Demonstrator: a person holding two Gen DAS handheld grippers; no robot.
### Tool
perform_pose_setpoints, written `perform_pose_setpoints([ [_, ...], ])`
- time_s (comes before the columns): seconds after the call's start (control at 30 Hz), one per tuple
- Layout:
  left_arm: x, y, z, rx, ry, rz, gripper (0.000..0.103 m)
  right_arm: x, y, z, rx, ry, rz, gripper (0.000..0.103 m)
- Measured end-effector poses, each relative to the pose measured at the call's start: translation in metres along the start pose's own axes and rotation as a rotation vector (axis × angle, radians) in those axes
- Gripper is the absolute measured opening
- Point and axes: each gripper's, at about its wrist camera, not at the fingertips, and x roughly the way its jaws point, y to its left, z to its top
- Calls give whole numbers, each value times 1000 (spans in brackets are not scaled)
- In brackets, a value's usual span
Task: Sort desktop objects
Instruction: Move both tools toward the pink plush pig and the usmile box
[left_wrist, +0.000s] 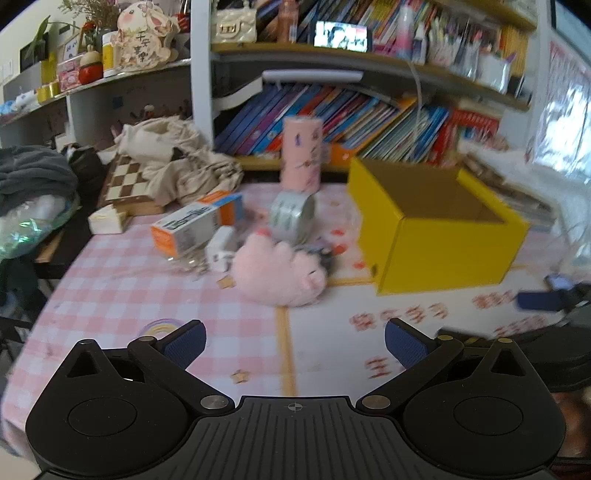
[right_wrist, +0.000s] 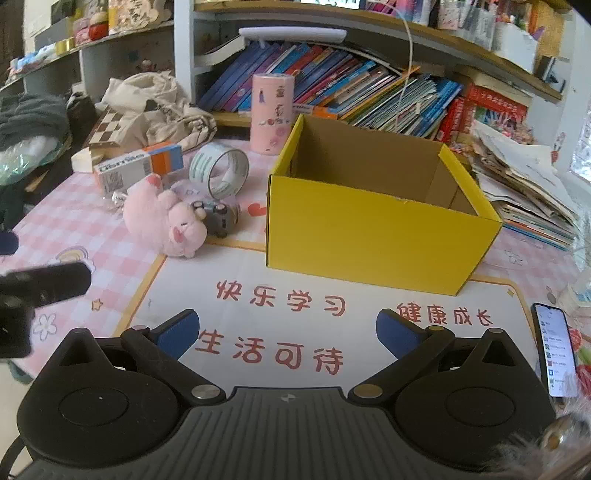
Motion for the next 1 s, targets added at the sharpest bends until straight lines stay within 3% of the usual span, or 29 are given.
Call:
perform_pose_setpoints([
  [0.27, 9, -19, -2, 1, 46, 26, 103, 7, -15, -1, -20, 7, 36, 103],
  [0.63, 12, -35, 4, -20, 11, 65, 103, 17, -37, 1, -20, 13, 64, 103],
  [1.0, 20, -37, -1, -63, 69, 127, 103, 26, -48, -4, -17, 42, 97, 103],
])
